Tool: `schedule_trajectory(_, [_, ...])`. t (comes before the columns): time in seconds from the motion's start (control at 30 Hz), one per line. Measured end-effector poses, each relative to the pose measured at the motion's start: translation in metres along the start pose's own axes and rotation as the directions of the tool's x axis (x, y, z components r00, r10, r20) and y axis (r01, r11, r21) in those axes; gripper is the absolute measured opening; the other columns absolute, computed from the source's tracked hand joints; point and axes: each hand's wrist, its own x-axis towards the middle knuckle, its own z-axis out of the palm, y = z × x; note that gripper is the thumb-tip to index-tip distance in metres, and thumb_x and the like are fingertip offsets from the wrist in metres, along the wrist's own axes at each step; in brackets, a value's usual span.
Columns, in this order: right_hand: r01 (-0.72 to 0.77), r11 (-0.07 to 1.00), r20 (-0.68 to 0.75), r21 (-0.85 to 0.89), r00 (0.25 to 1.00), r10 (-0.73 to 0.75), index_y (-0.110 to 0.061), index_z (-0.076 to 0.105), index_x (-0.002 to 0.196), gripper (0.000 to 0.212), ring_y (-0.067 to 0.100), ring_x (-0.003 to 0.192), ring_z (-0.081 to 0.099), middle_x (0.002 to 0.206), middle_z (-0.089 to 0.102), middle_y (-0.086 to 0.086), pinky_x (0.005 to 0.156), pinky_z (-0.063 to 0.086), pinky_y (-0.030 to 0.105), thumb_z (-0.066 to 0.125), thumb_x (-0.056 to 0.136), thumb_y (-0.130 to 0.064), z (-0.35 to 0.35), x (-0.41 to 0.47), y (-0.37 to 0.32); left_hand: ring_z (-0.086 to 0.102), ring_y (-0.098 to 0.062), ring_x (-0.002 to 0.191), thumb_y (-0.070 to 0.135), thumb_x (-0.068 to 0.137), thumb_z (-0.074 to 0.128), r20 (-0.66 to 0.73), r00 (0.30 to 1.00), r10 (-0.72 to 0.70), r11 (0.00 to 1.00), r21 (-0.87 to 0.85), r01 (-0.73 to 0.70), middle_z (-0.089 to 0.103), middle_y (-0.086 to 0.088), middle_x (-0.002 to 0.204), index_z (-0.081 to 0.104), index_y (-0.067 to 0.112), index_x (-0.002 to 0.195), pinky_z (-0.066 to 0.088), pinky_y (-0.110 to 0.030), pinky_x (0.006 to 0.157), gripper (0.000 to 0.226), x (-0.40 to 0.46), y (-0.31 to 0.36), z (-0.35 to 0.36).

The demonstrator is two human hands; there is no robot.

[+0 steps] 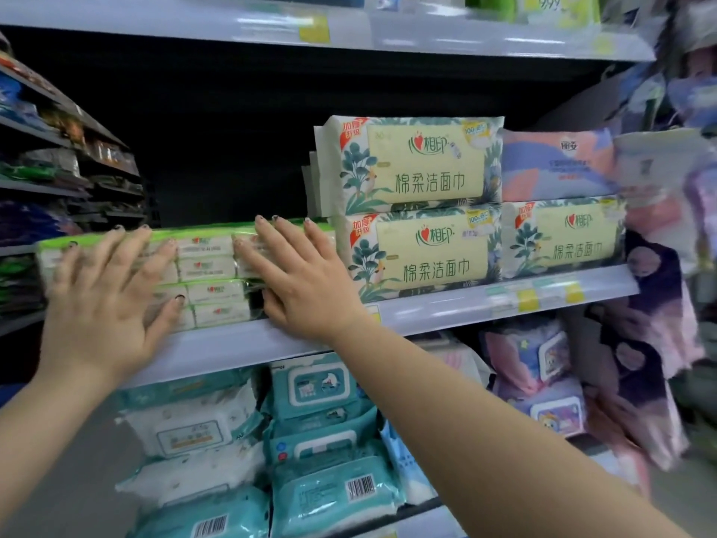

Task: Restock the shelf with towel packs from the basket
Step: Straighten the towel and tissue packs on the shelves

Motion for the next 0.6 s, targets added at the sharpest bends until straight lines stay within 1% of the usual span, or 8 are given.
schedule_trajectory(0.07, [0.001, 1.000, 0.007, 0.005, 1.000, -0.001, -0.019, 0.046, 0.137, 0.058, 0.031, 0.131, 0.040, 0.143, 0.043, 0.012, 0.109, 0.020, 0.046, 0.037, 0.081, -0.034, 0.000, -0.001, -0.001, 0.030, -0.040, 0.130, 0.043, 0.084, 0.036, -0.004, 1.000, 0.007, 0.999, -0.039, -0.007, 0.036, -0.023, 0.138, 0.037, 0.012, 0.134, 0.028, -0.067, 0.099, 0.059, -0.001, -0.001, 0.003])
schedule_trajectory(0.13, [-0.003, 1.000, 0.013, 0.002, 1.000, 0.003, -0.020, 0.045, 0.137, 0.059, 0.030, 0.131, 0.040, 0.143, 0.043, 0.012, 0.109, 0.021, 0.046, 0.035, 0.082, -0.034, 0.000, 0.000, -0.001, 0.031, -0.041, 0.129, 0.044, 0.086, 0.035, -0.009, 1.000, 0.019, 0.999, -0.030, -0.019, 0.036, -0.023, 0.138, 0.036, 0.012, 0.135, 0.028, -0.066, 0.100, 0.059, 0.000, -0.003, 0.004])
schedule_trajectory(0.23, [-0.005, 1.000, 0.017, 0.006, 1.000, 0.005, -0.019, 0.045, 0.138, 0.059, 0.030, 0.131, 0.040, 0.144, 0.043, 0.012, 0.109, 0.021, 0.047, 0.034, 0.082, -0.034, 0.000, 0.000, 0.000, 0.030, -0.045, 0.130, 0.045, 0.087, 0.033, 0.024, 1.000, 0.010, 1.000, -0.015, -0.010, 0.033, -0.022, 0.142, 0.034, 0.012, 0.137, 0.026, -0.066, 0.103, 0.060, 0.002, -0.006, 0.006])
schedule_trajectory(0.37, [-0.007, 1.000, -0.008, 0.001, 1.000, 0.007, -0.020, 0.045, 0.138, 0.059, 0.030, 0.131, 0.039, 0.143, 0.043, 0.011, 0.109, 0.021, 0.046, 0.036, 0.081, -0.034, 0.002, -0.003, 0.001, 0.024, -0.040, 0.138, 0.047, 0.088, 0.029, 0.015, 1.000, -0.002, 0.999, -0.048, 0.003, 0.024, -0.017, 0.151, 0.027, 0.015, 0.144, 0.021, -0.064, 0.107, 0.064, -0.002, -0.014, 0.018])
schedule_trajectory(0.43, [-0.016, 1.000, -0.012, -0.010, 1.000, 0.016, -0.022, 0.045, 0.138, 0.059, 0.028, 0.131, 0.039, 0.144, 0.044, 0.009, 0.110, 0.020, 0.045, 0.037, 0.081, -0.035, 0.002, -0.004, 0.000, 0.025, -0.039, 0.138, 0.040, 0.085, 0.037, 0.037, 0.999, -0.019, 1.000, 0.000, 0.019, 0.027, -0.018, 0.150, 0.033, 0.011, 0.141, 0.017, -0.059, 0.111, 0.063, -0.004, -0.022, 0.032])
schedule_trajectory(0.5, [-0.021, 0.999, -0.004, -0.024, 1.000, 0.021, -0.023, 0.045, 0.138, 0.059, 0.027, 0.131, 0.039, 0.144, 0.043, 0.008, 0.111, 0.020, 0.043, 0.036, 0.080, -0.036, 0.002, -0.004, -0.001, 0.021, -0.037, 0.140, 0.041, 0.081, 0.040, 0.092, 0.995, -0.036, 0.997, 0.065, 0.030, 0.022, -0.017, 0.153, 0.034, 0.010, 0.142, 0.018, -0.057, 0.112, 0.069, -0.005, -0.037, 0.047])
schedule_trajectory(0.6, [-0.020, 0.998, 0.003, -0.051, 1.000, 0.020, -0.024, 0.045, 0.138, 0.060, 0.027, 0.131, 0.040, 0.144, 0.043, 0.008, 0.110, 0.020, 0.042, 0.036, 0.080, -0.036, 0.000, -0.003, -0.002, 0.014, -0.036, 0.143, 0.042, 0.078, 0.041, 0.044, 0.999, -0.016, 0.994, 0.113, 0.011, 0.014, -0.014, 0.156, 0.031, 0.008, 0.145, 0.018, -0.057, 0.113, 0.075, 0.002, -0.048, 0.067])
